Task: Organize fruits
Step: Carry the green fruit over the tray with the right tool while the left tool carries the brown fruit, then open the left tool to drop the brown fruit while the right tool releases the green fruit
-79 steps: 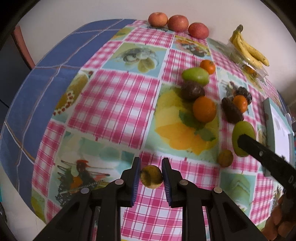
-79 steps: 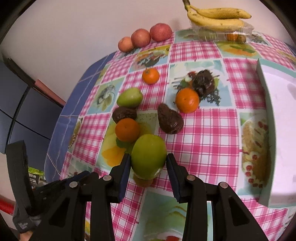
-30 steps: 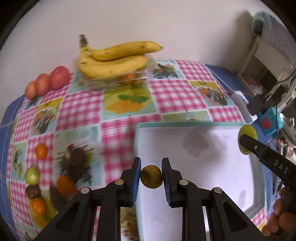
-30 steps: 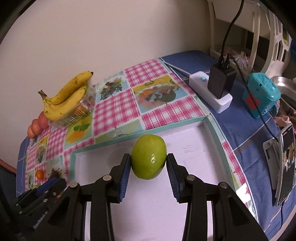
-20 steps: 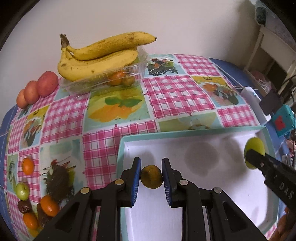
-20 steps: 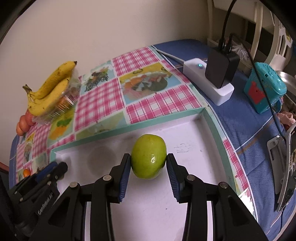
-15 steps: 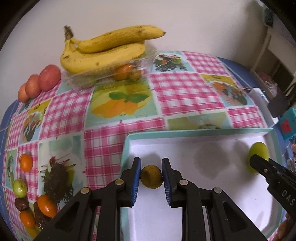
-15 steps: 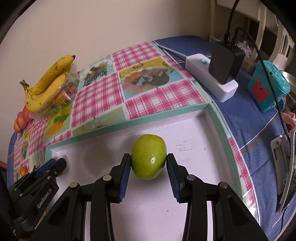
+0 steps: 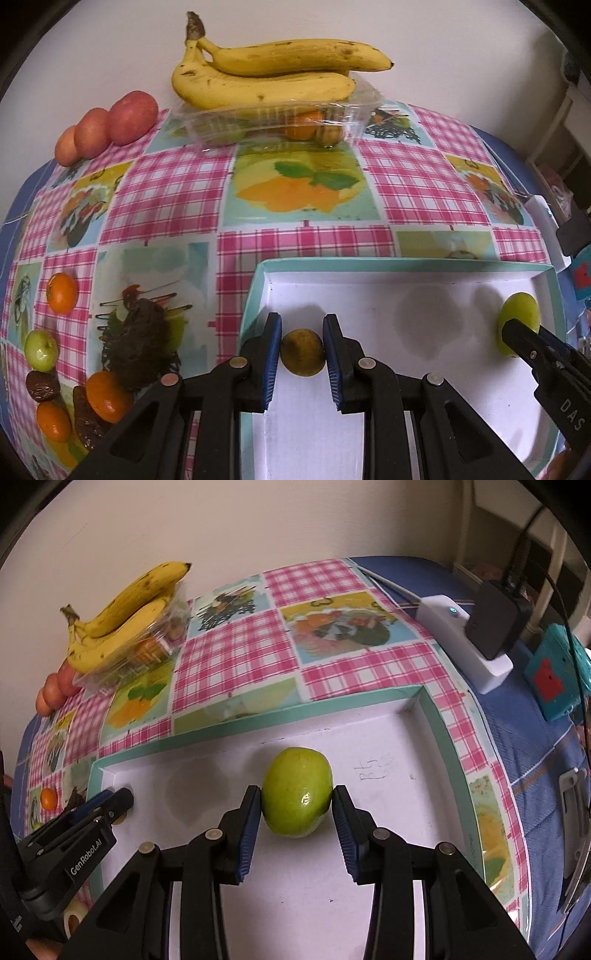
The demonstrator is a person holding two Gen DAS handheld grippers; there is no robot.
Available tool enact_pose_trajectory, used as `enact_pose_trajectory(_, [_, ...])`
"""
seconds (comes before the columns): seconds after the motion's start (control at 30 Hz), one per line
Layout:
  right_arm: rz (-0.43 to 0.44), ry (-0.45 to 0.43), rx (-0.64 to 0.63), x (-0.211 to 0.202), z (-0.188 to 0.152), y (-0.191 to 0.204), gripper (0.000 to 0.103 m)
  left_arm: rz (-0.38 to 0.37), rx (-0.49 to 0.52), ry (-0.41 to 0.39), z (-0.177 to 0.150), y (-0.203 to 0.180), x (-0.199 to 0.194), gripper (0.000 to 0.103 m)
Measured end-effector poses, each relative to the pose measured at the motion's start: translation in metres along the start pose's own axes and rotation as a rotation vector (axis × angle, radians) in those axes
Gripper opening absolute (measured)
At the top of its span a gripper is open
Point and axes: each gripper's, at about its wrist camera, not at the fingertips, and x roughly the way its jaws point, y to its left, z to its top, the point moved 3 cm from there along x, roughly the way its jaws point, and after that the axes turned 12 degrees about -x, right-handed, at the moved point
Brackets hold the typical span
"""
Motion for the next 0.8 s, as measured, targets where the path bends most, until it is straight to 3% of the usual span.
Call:
enact_pose_trajectory(0.4, [-0.002,0.015,-0.015,0.001,0.001,0.002,0.041,0.019,0.000,0.007,0.001,-0.002,-0.001,0.026])
enact_pose_trajectory(0.47, [-0.005,0.021,-0.019,0.001,0.001,0.002,0.041,0.021,0.008,0.008,0.000,-0.003,-0.003,0.030])
enact_pose_trajectory(0.63, [-0.012,0.003,-0.037,-0.011,0.006,0.004,0.043,0.006,0.036,-0.009,-0.001,-0.012,-0.016,0.062])
enact_pose_trajectory(0.8, [-0.016,-0.042,-0.039,-0.036,0.015,0.003,0.044,-0.021,0.040,-0.031,0.001,-0.016,-0.038,0.063])
